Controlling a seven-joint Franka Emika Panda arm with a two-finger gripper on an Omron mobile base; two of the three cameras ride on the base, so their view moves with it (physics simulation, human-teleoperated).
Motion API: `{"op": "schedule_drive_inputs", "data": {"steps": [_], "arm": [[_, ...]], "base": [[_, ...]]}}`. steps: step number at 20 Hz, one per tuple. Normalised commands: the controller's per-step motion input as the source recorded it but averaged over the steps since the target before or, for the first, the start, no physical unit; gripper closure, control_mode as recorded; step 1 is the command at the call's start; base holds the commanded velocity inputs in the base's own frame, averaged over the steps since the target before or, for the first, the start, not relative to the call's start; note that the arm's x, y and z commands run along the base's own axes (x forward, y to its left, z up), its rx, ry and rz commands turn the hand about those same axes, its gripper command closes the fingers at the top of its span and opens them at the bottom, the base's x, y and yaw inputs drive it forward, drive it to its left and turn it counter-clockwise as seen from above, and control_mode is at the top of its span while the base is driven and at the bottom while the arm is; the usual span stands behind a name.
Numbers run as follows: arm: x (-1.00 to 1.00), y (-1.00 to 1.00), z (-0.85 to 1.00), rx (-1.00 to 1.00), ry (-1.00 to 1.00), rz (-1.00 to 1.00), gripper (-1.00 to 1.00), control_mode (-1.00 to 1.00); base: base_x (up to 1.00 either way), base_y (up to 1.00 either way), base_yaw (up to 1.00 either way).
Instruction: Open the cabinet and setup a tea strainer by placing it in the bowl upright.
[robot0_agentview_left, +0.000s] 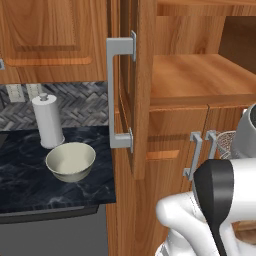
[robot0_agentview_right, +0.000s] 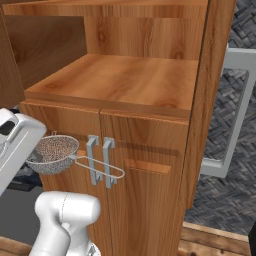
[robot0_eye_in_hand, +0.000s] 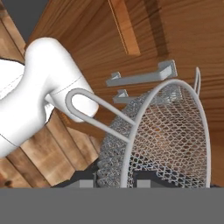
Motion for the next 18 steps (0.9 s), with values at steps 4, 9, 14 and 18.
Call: {"op": "schedule_drive_inputs", "data": {"steps": [4, 9, 14, 18], "arm": [[0.00, 0.01, 0.00, 0.00, 0.00, 0.01, 1.00, -1.00], [0.00, 0.00, 0.00, 0.00, 0.00, 0.00, 1.00, -1.00], [-0.01, 0.00, 0.00, 0.00, 0.00, 0.00, 1.00, -1.00], [-0.13, 0.00, 0.00, 0.00, 0.00, 0.00, 1.00, 1.00]], "base": [[0.00, 0.00, 0.00], [0.00, 0.00, 0.00], [0.00, 0.00, 0.00], [-0.21, 0.00, 0.00]]}}
